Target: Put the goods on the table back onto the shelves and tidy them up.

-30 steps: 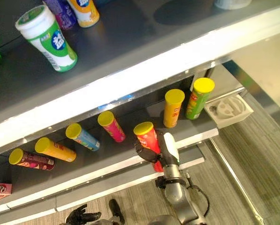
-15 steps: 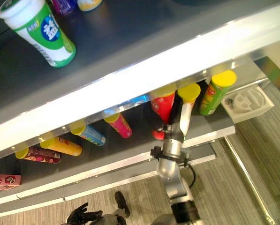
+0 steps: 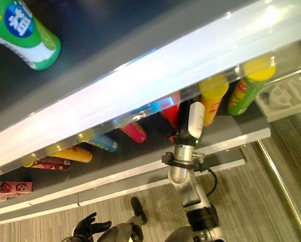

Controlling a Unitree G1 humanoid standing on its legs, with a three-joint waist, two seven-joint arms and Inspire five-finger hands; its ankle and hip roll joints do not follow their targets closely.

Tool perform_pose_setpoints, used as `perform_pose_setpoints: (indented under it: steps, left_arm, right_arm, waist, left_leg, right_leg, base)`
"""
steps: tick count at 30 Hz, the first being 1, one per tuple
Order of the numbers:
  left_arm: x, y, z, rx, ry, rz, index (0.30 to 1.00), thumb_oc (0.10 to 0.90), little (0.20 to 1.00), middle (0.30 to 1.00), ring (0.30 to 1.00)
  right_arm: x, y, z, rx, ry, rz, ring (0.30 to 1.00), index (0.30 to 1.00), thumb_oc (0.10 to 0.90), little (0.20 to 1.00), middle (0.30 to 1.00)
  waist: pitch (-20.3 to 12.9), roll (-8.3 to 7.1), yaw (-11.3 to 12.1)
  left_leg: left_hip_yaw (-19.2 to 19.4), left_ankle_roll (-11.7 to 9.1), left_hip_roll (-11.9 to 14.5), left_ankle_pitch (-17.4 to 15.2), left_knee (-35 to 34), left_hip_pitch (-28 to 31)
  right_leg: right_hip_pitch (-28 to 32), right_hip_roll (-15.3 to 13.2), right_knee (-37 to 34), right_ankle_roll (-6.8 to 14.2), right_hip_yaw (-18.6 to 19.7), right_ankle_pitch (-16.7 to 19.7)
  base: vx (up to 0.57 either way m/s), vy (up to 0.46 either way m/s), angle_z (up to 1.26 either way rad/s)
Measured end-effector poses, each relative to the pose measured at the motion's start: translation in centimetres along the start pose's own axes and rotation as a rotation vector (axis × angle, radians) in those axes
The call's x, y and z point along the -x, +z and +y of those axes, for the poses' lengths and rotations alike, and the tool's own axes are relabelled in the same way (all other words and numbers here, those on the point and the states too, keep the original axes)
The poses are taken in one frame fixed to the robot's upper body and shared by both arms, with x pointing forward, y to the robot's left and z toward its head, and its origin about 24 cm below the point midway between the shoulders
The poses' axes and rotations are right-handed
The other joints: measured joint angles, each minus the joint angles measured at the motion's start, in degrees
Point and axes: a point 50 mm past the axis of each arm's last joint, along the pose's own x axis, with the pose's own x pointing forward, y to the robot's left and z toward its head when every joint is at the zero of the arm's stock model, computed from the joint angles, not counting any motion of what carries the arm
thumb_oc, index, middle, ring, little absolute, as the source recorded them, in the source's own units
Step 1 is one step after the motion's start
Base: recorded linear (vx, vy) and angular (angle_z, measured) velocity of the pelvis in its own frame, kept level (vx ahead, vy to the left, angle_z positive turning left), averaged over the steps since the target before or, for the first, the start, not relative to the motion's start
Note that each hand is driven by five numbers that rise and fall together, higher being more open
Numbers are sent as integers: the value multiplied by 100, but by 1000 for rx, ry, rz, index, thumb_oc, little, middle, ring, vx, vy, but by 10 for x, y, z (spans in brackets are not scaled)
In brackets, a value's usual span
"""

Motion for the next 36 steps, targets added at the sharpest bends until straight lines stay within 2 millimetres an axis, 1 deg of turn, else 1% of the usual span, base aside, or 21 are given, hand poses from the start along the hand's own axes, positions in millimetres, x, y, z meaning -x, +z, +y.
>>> perform_pose_setpoints:
  steps: [3, 5, 7, 9, 10, 12, 13, 14, 16, 17, 18, 20, 21, 24, 26, 27, 29, 32, 33, 35, 36]
  left_arm:
    - [0, 3, 1, -17, 5, -16, 900, 800, 900, 900, 900]
    - [0, 4, 1, -18, 3, -19, 900, 800, 900, 900, 900]
    - [-1, 5, 1, -26, 2, -25, 900, 800, 900, 900, 900]
    - [-1, 10, 0, -38, 5, -46, 900, 800, 900, 900, 900]
    - [-1, 11, 0, -44, 10, -53, 900, 800, 900, 900, 900]
    - [-1, 16, 0, -53, 11, -72, 900, 800, 900, 900, 900]
    - [-1, 17, 0, -55, 12, -82, 900, 800, 900, 900, 900]
    - [-1, 17, 1, -56, 16, -86, 900, 800, 900, 900, 900]
    - [-1, 18, 0, -72, 14, -96, 900, 800, 900, 900, 900]
    - [-1, 20, -1, -93, 9, -107, 900, 800, 900, 900, 900]
    - [-1, 23, -1, -92, 10, -119, 900, 800, 900, 900, 900]
    - [-1, 29, -3, -101, 19, -147, 900, 800, 900, 900, 900]
    - [0, 34, -3, -106, 17, -168, 900, 800, 900, 900, 900]
    - [1, 49, -7, -114, 11, -238, 900, 800, 900, 900, 900]
    - [2, 60, -8, -127, 17, -284, 900, 800, 900, 900, 900]
    - [3, 66, -7, -131, 21, -312, 900, 800, 900, 900, 900]
    - [4, 73, -5, -148, 38, -349, 900, 800, 900, 900, 900]
    - [3, 78, -2, -177, 69, -370, 900, 800, 900, 900, 900]
    - [3, 79, -2, -187, 72, -373, 900, 800, 900, 900, 900]
    - [3, 81, -2, -194, 72, -380, 900, 800, 900, 900, 900]
    - [3, 82, -3, -204, 74, -384, 900, 800, 900, 900, 900]
  right_arm:
    - [1, -7, -2, 9, -11, 34, 300, 300, 400, 300, 300]
    - [0, -7, -2, 7, -15, 30, 300, 300, 400, 300, 300]
    - [-3, -5, -3, 6, -29, 21, 300, 300, 400, 300, 300]
    - [-9, -2, -5, 11, -60, -6, 300, 300, 400, 300, 300]
    - [-11, -3, -8, 21, -68, -9, 300, 300, 400, 300, 300]
    - [-21, -5, -12, 48, -100, -22, 300, 300, 400, 300, 300]
    - [-26, -10, -14, 66, -125, -11, 300, 300, 400, 300, 300]
    - [-27, -11, -15, 71, -128, -9, 300, 300, 400, 300, 300]
    - [-32, -10, -18, 90, -142, -26, 300, 300, 400, 300, 300]
    - [-39, -7, -23, 109, -170, -61, 300, 300, 400, 300, 300]
    - [-43, -5, -25, 115, -185, -77, 300, 300, 400, 300, 300]
    - [-56, 1, -31, 129, -230, -114, 300, 300, 400, 300, 300]
    - [-60, 4, -34, 129, -255, -125, 300, 300, 400, 300, 300]
    - [-67, 6, -40, 167, -274, -164, 300, 300, 400, 300, 300]
    - [-72, 9, -43, 188, -285, -189, 300, 300, 400, 300, 300]
    - [-74, 11, -44, 186, -299, -195, 300, 300, 400, 300, 300]
    - [-76, 13, -45, 184, -316, -201, 300, 300, 400, 300, 300]
    - [-78, 13, -48, 189, -327, -204, 300, 300, 400, 300, 300]
    - [-79, 13, -50, 197, -333, -206, 300, 300, 400, 300, 300]
    - [-80, 13, -52, 197, -337, -209, 300, 300, 400, 300, 300]
    - [-80, 13, -52, 198, -335, -210, 486, 486, 524, 486, 486]
  waist:
    - [5, 19, 28]
    - [17, 29, 31]
    - [70, 80, 26]
    - [189, 164, 19]
    - [236, 187, 66]
    - [320, 233, 123]
    - [375, 311, 128]
    - [394, 356, 141]
    - [406, 392, 157]
    - [433, 463, 154]
    - [441, 492, 156]
    - [485, 591, 233]
    - [482, 615, 247]
    - [484, 633, 304]
    - [492, 690, 304]
    - [492, 691, 316]
    - [491, 692, 329]
    - [477, 709, 326]
    - [477, 709, 331]
    - [475, 711, 351]
    - [475, 711, 357]
  left_leg:
    - [28, 20, -45, -13, 1, -33]
    - [36, 35, -85, -23, 1, -48]
    - [44, 64, -116, -43, 1, -62]
    - [46, 108, -146, -75, 149, -236]
    - [55, 114, -137, -80, 219, -304]
    - [57, 210, -166, -149, 443, -467]
    - [55, 225, -207, -161, 491, -494]
    - [57, 230, -224, -167, 495, -518]
    - [66, 321, -288, -231, 667, -656]
    - [72, 386, -334, -277, 825, -783]
    - [97, 420, -346, -331, 911, -844]
    - [215, 397, -340, -534, 1134, -969]
    - [252, 454, -370, -581, 1244, -1054]
    - [361, 512, -434, -760, 1534, -1212]
    - [395, 543, -456, -909, 1730, -1313]
    - [449, 590, -478, -946, 1820, -1375]
    - [509, 601, -478, -1064, 1973, -1455]
    - [544, 640, -470, -1243, 2240, -1588]
    - [552, 684, -480, -1277, 2314, -1635]
    - [563, 687, -486, -1283, 2316, -1675]
    - [572, 694, -489, -1287, 2328, -1690]
  right_leg:
    - [-55, -57, 12, 16, 2, 9]
    - [-75, -91, 8, 17, 8, 9]
    - [-89, -129, 18, 17, 3, 9]
    - [-207, -184, 48, 19, 2, 10]
    - [-254, -189, 76, 20, 19, 11]
    - [-338, -257, 107, 25, 23, 14]
    - [-347, -305, 138, 25, 21, 14]
    - [-372, -325, 150, 25, 26, 14]
    - [-441, -422, 155, 26, 31, 14]
    - [-525, -502, 205, 53, 47, 35]
    - [-563, -534, 221, 62, 58, 40]
    - [-733, -594, 301, 86, 181, 52]
    - [-827, -650, 340, 87, 211, 56]
    - [-965, -789, 403, 91, 340, 60]
    - [-1019, -860, 399, 84, 353, 114]
    - [-1073, -910, 396, 87, 383, 158]
    - [-1142, -954, 394, 87, 475, 181]
    - [-1185, -1000, 374, 30, 492, 249]
    - [-1213, -1029, 391, -19, 489, 284]
    - [-1274, -1029, 390, -120, 486, 358]
    - [-1284, -1032, 381, -158, 483, 386]
  base:
    - [0, 0, 0]
    - [0, 0, 0]
    - [0, 0, 0]
    - [16, 44, 3]
    - [24, 71, 4]
    - [29, 72, 3]
    - [53, 100, 5]
    - [59, 109, 9]
    - [36, 86, 6]
    - [46, 124, 3]
    - [34, 98, -4]
    - [24, 84, -17]
    - [21, 88, -16]
    - [24, 80, -8]
    - [23, 64, -6]
    - [22, 52, -9]
    - [20, 41, -9]
    - [21, 49, -5]
    - [23, 30, -3]
    - [25, 29, -3]
    - [0, 0, 0]
